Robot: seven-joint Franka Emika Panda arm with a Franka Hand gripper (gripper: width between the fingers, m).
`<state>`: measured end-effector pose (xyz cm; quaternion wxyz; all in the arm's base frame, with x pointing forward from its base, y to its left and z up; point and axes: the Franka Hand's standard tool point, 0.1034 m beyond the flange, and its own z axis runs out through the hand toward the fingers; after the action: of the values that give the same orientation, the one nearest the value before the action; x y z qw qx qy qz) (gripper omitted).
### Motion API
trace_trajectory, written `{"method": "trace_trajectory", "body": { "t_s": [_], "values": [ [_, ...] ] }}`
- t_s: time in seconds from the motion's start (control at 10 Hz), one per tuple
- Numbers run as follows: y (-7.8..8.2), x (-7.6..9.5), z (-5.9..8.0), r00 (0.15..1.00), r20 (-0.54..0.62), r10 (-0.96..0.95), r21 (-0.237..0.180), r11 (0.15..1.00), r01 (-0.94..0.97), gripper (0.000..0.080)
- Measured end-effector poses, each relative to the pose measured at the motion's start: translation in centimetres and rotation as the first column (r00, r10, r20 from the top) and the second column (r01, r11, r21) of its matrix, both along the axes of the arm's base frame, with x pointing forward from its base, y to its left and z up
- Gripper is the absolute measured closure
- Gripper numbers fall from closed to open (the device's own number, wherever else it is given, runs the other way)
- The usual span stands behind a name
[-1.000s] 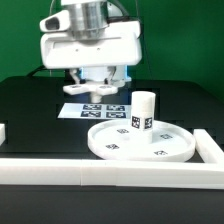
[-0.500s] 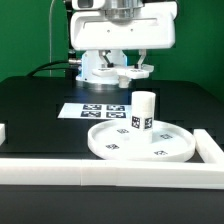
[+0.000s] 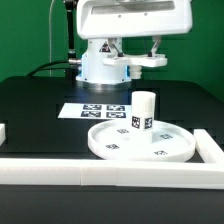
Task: Assemble round table
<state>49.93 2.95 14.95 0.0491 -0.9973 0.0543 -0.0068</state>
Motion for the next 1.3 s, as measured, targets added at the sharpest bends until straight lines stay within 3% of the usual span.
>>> {"method": "trace_trajectory", "body": {
  "t_s": [0.4, 0.6, 0.7, 1.3],
  "values": [
    [-0.1, -0.3, -0.5, 1.000, -0.008, -0.003, -0.002, 1.000, 0.003, 0.0354],
    [0.6, 2.2, -0.8, 0.990, 0.058, 0.132, -0.057, 0.990, -0.129, 0.0354],
    [1.0, 2.6, -1.1, 0.987, 0.058, 0.150, -0.059, 0.987, -0.146, 0.0354],
    [0.8, 1.6, -2.2, 0.989, 0.040, 0.142, -0.056, 0.989, -0.140, 0.0353]
  ]
}}
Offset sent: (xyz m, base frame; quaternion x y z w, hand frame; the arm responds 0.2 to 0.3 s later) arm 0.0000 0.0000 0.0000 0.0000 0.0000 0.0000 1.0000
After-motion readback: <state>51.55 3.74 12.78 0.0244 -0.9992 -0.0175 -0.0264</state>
